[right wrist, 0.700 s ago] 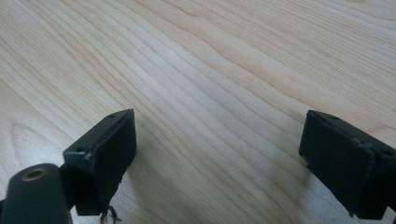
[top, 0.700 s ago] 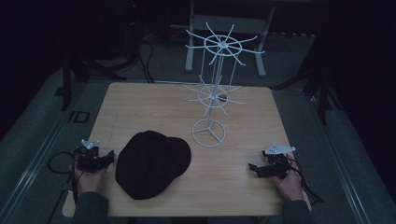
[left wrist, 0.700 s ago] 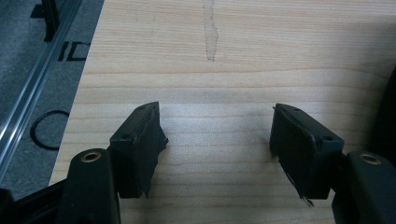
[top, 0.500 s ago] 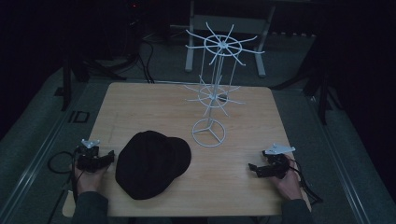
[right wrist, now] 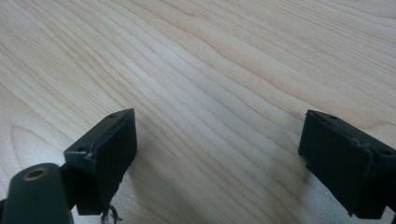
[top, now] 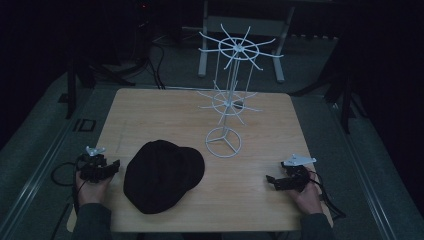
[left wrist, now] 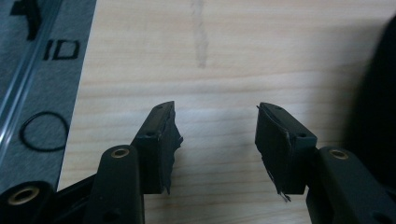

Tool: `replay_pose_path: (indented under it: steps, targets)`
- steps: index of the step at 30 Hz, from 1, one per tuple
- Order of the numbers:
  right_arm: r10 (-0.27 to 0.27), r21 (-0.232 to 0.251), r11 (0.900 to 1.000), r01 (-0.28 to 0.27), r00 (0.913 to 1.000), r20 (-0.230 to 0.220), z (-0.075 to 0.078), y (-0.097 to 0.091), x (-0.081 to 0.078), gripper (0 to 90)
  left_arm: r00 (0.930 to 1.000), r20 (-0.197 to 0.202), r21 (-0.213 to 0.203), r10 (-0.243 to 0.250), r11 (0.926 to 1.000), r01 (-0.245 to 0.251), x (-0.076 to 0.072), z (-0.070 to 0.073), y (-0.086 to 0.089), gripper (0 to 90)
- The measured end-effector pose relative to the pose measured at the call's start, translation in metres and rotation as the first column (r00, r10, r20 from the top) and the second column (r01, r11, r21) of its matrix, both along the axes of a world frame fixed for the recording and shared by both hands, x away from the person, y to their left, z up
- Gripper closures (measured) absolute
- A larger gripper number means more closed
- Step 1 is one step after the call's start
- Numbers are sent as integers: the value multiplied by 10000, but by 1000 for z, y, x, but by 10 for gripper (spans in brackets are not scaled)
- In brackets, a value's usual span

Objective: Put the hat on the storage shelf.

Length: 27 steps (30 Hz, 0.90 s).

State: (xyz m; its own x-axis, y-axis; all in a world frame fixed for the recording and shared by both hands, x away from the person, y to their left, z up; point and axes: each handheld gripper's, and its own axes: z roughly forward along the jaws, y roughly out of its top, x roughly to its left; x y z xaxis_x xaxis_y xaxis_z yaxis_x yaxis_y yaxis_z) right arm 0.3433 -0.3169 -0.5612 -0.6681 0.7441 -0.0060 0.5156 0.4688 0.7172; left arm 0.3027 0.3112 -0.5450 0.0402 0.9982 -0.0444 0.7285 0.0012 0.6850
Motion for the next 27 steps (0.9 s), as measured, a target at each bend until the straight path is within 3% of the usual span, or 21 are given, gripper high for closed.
replay_pose_path:
  steps: [10,19,27]
  targets:
    - [-75,-1,10000,75,10000,-8,0,0,-1,115,9959,386,-316,-821,9960,833,4,27,-3,481]
    - [-90,-1,10000,90,10000,-11,0,0,-1,115,9826,672,-523,-1733,9828,1769,10,40,-17,469]
    - [-119,2,9999,119,9999,-7,0,0,-1,119,9709,583,-666,-2322,9695,2359,20,41,-29,474]
